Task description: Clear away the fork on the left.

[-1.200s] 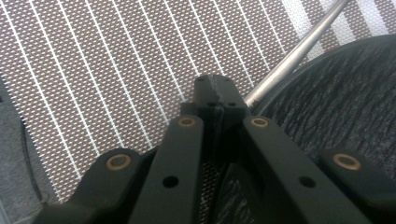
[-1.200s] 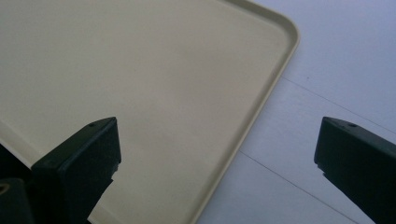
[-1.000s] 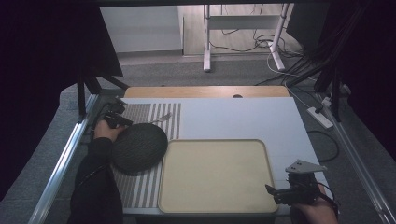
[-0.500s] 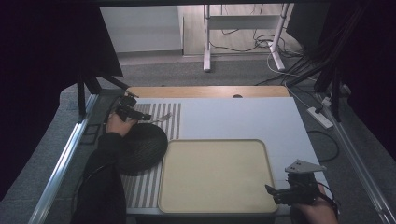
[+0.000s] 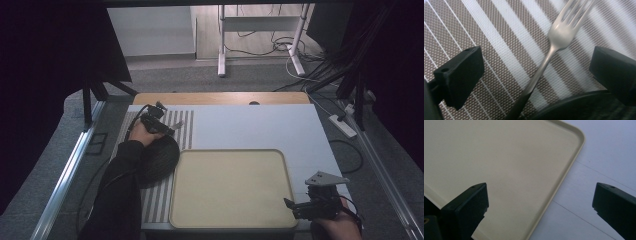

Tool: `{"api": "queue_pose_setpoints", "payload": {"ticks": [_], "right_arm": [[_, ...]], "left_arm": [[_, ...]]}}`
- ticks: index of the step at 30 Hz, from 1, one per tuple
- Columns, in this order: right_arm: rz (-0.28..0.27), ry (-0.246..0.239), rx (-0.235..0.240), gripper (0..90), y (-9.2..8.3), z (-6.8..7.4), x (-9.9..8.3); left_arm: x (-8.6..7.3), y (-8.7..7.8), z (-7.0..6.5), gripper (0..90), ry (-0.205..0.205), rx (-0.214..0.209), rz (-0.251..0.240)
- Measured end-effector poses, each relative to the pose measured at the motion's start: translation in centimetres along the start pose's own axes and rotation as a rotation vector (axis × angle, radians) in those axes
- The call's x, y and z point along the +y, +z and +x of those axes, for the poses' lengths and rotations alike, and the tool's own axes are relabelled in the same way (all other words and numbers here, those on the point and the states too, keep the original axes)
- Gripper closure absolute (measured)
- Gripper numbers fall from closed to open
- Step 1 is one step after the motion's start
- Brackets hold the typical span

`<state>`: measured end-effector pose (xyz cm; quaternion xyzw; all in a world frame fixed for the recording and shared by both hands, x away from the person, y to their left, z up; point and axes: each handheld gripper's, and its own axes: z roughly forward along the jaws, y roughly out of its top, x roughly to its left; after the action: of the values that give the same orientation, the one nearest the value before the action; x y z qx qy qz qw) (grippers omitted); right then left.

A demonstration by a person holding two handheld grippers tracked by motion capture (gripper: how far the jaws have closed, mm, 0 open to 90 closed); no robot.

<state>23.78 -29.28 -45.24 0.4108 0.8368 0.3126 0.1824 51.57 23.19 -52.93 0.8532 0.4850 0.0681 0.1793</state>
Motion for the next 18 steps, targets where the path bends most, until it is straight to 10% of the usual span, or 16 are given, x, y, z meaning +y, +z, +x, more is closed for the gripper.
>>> {"api": "queue_pose_setpoints", "payload": {"ticks": [5, 15, 18], "right_arm": [[0.001, -0.005, -0.001, 0.9, 0.0, 0.0, 0.0], [0.009, -0.012, -0.003, 0.9, 0.1, 0.1, 0.0], [0.009, -0.011, -0.003, 0.9, 0.1, 0.1, 0.0]], "left_arm": [[-0.3, -0.5, 0.4, 11.5, 0.005, 0.002, -0.021], [-1.6, -1.5, 2.7, 75.3, 0.000, 0.002, -0.094], [-1.8, -1.6, 3.0, 82.0, 0.011, -0.006, -0.097]]}}
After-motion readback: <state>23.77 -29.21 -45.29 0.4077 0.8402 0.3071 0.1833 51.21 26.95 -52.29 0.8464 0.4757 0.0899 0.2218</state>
